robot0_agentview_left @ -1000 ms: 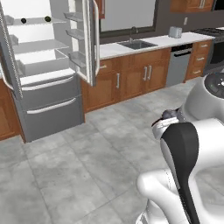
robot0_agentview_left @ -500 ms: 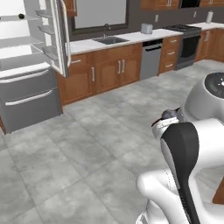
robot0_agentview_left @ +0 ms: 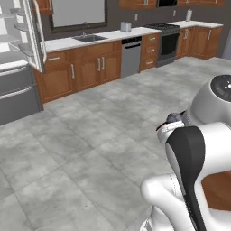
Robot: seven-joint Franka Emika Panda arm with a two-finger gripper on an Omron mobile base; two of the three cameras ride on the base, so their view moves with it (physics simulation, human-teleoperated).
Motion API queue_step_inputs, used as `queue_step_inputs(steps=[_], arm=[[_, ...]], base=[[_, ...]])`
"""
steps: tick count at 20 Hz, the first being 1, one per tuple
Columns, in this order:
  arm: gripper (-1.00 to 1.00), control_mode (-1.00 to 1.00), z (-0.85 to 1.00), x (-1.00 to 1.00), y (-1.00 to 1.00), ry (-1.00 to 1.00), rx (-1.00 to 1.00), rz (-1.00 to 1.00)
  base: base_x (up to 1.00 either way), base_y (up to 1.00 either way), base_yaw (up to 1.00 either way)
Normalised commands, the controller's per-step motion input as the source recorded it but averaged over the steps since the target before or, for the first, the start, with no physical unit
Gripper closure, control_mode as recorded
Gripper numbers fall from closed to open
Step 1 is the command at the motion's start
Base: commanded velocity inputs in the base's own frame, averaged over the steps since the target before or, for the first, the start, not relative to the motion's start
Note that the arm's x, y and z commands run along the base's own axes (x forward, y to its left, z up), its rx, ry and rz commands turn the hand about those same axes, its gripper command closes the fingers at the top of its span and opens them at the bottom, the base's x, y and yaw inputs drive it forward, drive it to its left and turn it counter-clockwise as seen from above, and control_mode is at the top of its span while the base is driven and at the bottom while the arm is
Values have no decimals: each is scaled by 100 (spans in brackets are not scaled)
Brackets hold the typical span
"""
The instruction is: Gather the lime and eggplant from the fridge and place them on a tray on the dining counter. Then gather the steak and fish from the fridge and place them on the other tray.
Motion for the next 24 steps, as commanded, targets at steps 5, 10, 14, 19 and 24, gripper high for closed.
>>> queue_step_inputs(steps=[5, 10, 14, 19, 24], arm=[[100, 100, 0, 0, 0, 0, 0, 0], [100, 100, 0, 0, 0, 0, 0, 0], [100, 100, 0, 0, 0, 0, 0, 0], [100, 100, 0, 0, 0, 0, 0, 0], [100, 100, 0, 0, 0, 0, 0, 0]], base=[[-100, -68, -17], [-100, -71, -17], [-100, -95, -13], [-100, -100, -10], [-71, -100, -8]])
